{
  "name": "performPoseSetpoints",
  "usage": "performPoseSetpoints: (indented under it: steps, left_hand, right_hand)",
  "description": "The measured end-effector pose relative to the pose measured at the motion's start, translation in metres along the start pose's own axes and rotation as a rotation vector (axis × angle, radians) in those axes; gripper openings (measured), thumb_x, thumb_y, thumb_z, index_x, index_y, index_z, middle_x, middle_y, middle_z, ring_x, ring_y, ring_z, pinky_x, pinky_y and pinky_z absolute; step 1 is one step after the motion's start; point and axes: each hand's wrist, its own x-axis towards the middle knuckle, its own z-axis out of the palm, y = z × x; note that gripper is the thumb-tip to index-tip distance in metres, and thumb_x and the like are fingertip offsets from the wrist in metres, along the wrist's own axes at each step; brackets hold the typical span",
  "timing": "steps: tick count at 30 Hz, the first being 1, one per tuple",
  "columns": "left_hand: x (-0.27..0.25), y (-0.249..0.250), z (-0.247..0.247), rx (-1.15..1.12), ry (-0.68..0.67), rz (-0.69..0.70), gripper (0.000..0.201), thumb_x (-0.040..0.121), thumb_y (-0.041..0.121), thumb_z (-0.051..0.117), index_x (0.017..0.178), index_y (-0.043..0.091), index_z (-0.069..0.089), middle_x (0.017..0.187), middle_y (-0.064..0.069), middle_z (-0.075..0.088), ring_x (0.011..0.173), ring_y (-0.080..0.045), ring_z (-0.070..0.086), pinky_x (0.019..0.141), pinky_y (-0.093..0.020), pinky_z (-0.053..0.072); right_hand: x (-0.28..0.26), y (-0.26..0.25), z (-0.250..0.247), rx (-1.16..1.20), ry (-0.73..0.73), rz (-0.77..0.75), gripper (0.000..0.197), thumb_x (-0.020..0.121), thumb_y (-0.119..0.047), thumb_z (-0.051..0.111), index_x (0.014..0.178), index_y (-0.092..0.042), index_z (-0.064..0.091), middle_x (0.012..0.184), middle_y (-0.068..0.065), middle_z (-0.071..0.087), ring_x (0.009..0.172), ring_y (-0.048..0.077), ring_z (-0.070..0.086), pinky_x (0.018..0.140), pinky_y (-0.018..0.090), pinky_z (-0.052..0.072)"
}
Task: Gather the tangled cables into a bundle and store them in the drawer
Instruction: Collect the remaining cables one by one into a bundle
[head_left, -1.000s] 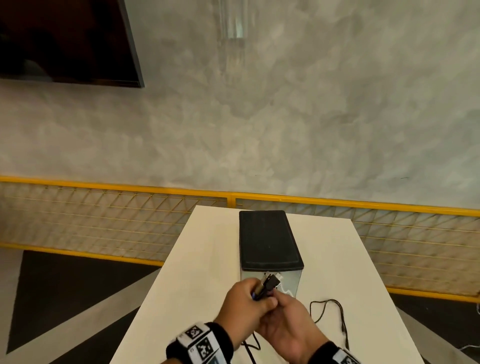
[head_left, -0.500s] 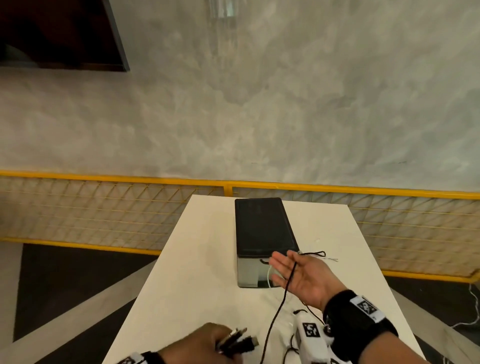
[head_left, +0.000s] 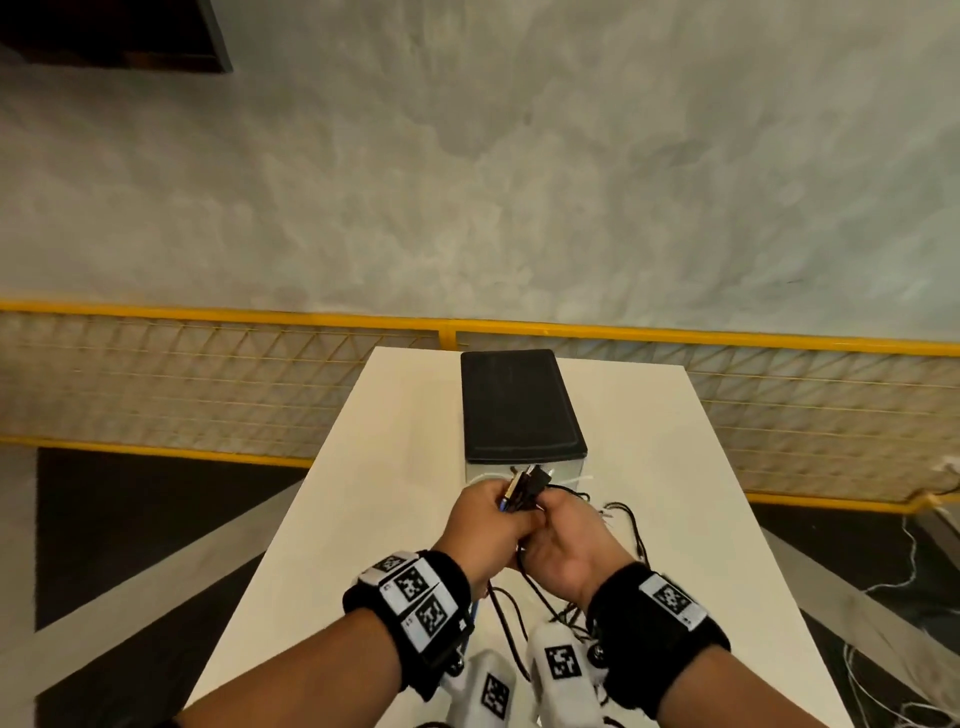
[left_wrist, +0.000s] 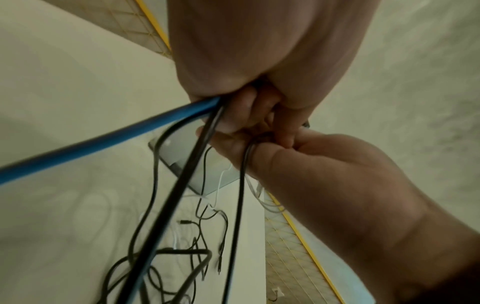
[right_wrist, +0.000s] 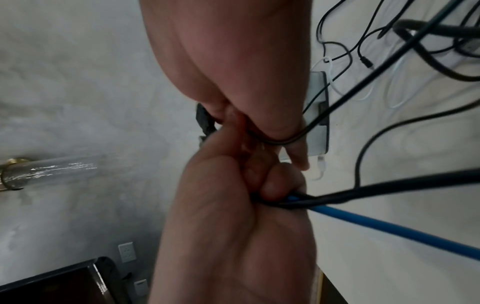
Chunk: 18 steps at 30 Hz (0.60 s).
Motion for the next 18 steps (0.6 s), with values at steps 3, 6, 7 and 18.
performPoseSetpoints:
  steps: [3, 6, 7, 18]
  left_hand:
    - [-0.01, -0.005, -0.005, 0.014, -0.032, -0.027, 0.024, 0.08, -0.007, 0.065, 0.071, 0.014, 0.06, 0.058, 0.005, 0.058, 0.042, 0.001, 0.053, 0.041, -0.014, 0.043]
    - [-0.025, -0.018, -0.014, 0.088, -0.122, -0.083, 0.024, 0.078, -0.005, 0.068, 0.068, 0.015, 0.058, 0.044, 0.015, 0.048, 0.033, 0.002, 0.038, 0.036, -0.01, 0.029]
    - [-0.031, -0.023, -0.018, 0.107, -0.158, -0.112, 0.023, 0.077, -0.003, 0.07, 0.069, 0.015, 0.059, 0.047, 0.012, 0.047, 0.036, -0.002, 0.036, 0.036, -0.014, 0.027]
    - [-0.048, -0.038, -0.063, 0.03, -0.095, -0.196, 0.013, 0.085, 0.011, 0.069, 0.08, 0.016, 0.059, 0.059, 0.0, 0.044, 0.043, -0.009, 0.029, 0.042, -0.021, 0.022]
  right_hand:
    - [-0.003, 0.001, -0.007, -0.025, 0.057, 0.047, 0.037, 0.099, -0.017, 0.032, 0.089, -0.006, 0.066, 0.076, 0.012, 0.073, 0.082, 0.029, 0.065, 0.08, 0.047, 0.05]
    - [0.003, -0.003, -0.016, 0.117, 0.126, 0.053, 0.027, 0.101, -0.017, 0.038, 0.094, -0.003, 0.059, 0.079, 0.017, 0.075, 0.086, 0.031, 0.067, 0.074, 0.043, 0.049]
    - [0.007, -0.004, -0.021, 0.134, 0.152, 0.032, 0.022, 0.102, -0.016, 0.037, 0.1, -0.006, 0.056, 0.083, 0.017, 0.076, 0.09, 0.031, 0.068, 0.074, 0.043, 0.05]
    - [0.009, 0.009, -0.039, 0.151, 0.181, 0.028, 0.02, 0.103, -0.02, 0.035, 0.094, -0.017, 0.053, 0.108, 0.012, 0.071, 0.1, 0.026, 0.067, 0.085, 0.047, 0.045]
